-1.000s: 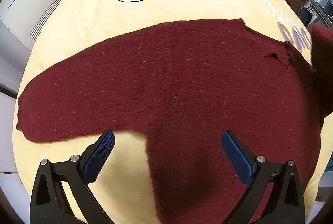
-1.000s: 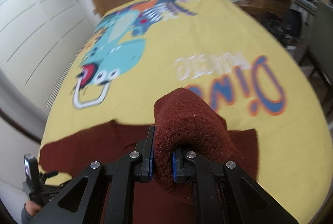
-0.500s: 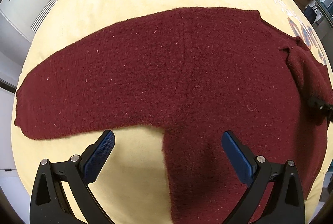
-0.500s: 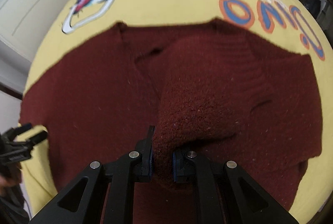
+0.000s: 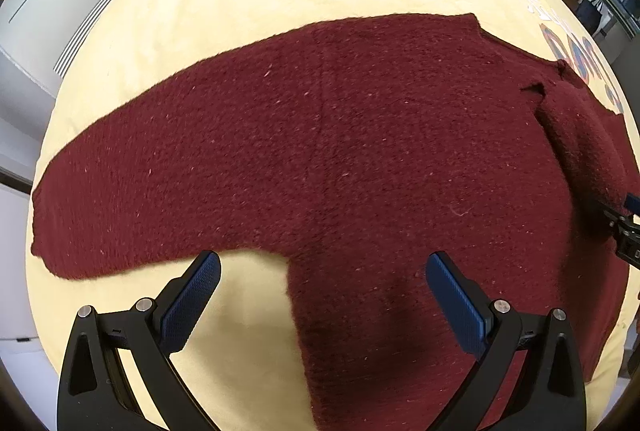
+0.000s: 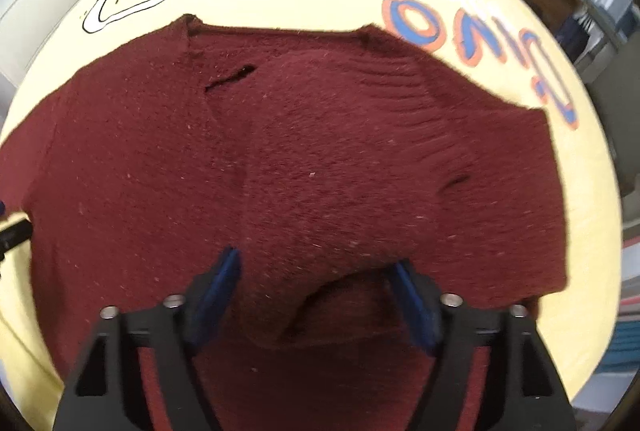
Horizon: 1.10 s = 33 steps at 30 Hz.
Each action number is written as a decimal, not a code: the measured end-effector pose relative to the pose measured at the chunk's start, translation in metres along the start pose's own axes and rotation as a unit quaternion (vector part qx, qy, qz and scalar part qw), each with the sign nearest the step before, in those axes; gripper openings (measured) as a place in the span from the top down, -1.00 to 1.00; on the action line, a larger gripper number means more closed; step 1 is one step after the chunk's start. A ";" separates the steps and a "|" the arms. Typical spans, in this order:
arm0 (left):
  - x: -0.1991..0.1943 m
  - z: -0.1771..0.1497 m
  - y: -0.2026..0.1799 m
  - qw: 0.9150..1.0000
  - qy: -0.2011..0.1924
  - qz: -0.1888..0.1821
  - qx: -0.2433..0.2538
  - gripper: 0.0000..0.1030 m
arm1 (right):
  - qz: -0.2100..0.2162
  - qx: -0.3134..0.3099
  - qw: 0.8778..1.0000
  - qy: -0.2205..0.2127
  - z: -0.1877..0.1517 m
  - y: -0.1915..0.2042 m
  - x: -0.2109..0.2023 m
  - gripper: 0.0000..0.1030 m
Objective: Fold small clothes
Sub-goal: 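Grasp the sweater sleeve cuff with the right gripper, fold it across the body, release, then grasp the other ribbed sleeve cuff with the left gripper, fold it across the body, release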
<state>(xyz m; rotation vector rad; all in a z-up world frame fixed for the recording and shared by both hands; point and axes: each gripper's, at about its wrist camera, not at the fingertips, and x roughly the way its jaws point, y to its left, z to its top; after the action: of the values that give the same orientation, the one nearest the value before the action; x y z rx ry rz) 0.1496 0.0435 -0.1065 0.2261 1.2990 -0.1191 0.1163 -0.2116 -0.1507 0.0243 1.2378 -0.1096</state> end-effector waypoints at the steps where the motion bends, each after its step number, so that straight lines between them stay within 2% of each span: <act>1: 0.001 0.002 -0.005 1.000 0.001 0.003 0.005 -0.96 | 0.000 -0.001 1.000 -0.002 -0.001 -0.002 -0.002 -0.53; 4: 0.003 0.008 -0.025 1.000 0.000 0.003 0.018 -0.96 | 0.018 0.008 1.000 -0.002 -0.008 -0.016 -0.012 -0.57; 7: 0.002 0.016 -0.052 0.999 -0.005 -0.012 0.046 -0.96 | 0.040 0.032 0.999 -0.001 -0.022 -0.037 -0.019 -0.59; 10: -0.004 0.023 -0.072 0.996 -0.012 -0.026 0.082 -0.96 | 0.031 0.053 0.998 0.000 -0.037 -0.055 -0.023 -0.59; 15: -0.009 0.044 -0.148 0.984 -0.029 -0.054 0.165 -0.96 | 0.024 0.087 0.996 0.002 -0.057 -0.090 -0.030 -0.59; 16: -0.009 0.051 -0.171 0.979 -0.032 -0.058 0.190 -0.96 | 0.022 0.092 0.995 0.002 -0.059 -0.094 -0.031 -0.59; 21: -0.001 0.069 -0.243 0.964 -0.035 -0.079 0.251 -0.96 | 0.023 0.119 0.993 -0.001 -0.073 -0.120 -0.037 -0.59; 25: 0.016 0.081 -0.293 0.954 -0.030 -0.070 0.289 -0.96 | 0.026 0.131 0.991 -0.001 -0.080 -0.133 -0.037 -0.59; 28: 0.017 0.062 -0.310 0.947 -0.025 -0.074 0.310 -0.96 | 0.027 0.139 0.990 0.000 -0.083 -0.141 -0.036 -0.59; 33: 0.046 0.065 -0.330 0.945 0.003 -0.043 0.323 -0.65 | 0.030 0.153 0.988 0.004 -0.089 -0.153 -0.032 -0.59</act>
<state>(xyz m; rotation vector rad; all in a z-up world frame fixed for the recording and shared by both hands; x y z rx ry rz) 0.1526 -0.2904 -0.1672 0.7298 1.2413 -0.6227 0.0070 -0.3543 -0.1435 0.3296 1.2172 -0.2467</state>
